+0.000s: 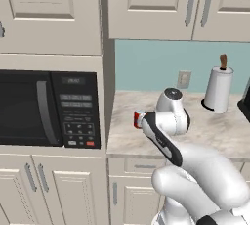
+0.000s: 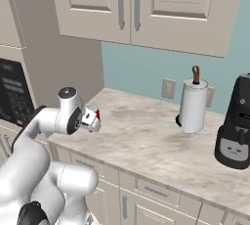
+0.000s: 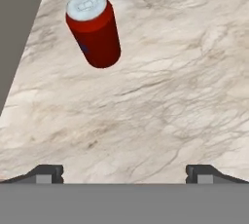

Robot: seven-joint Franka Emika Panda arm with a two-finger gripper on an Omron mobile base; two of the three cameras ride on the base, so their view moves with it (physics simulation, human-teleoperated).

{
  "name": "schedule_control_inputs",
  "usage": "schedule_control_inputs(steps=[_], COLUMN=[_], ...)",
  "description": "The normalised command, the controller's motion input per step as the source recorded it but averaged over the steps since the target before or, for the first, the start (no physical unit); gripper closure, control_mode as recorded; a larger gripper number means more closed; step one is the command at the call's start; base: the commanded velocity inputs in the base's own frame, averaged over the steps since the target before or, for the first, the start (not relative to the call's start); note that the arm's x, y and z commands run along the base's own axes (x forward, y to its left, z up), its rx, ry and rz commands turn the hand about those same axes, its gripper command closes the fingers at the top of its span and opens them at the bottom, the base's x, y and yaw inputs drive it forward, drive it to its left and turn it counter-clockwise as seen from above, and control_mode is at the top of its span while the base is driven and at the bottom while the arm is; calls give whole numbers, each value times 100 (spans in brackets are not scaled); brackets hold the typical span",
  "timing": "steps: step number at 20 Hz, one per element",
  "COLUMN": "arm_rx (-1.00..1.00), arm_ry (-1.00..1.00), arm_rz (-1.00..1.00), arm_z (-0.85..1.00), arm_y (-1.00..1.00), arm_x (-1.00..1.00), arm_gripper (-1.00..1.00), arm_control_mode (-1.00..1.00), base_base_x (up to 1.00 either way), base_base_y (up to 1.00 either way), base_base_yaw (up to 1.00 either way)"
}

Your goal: Four empty soda cans are scattered around the kitchen. Gather all the cans and cluster them next to the stove for recycling.

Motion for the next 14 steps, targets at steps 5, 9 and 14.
schedule_control_inputs(steps=[5, 9, 14], arm_rx=[0, -4, -17], arm_ry=[21, 17, 9], arm_rz=[7, 6, 6], arm_z=[17, 17, 8], arm_y=[7, 2, 9], arm_x=[31, 20, 10], arm_gripper=[-100, -100, -100], arm_control_mode=[-100, -100, -100], base_base_x=[0, 0, 0], base_base_y=[0, 0, 0], base_base_yaw=[0, 0, 0])
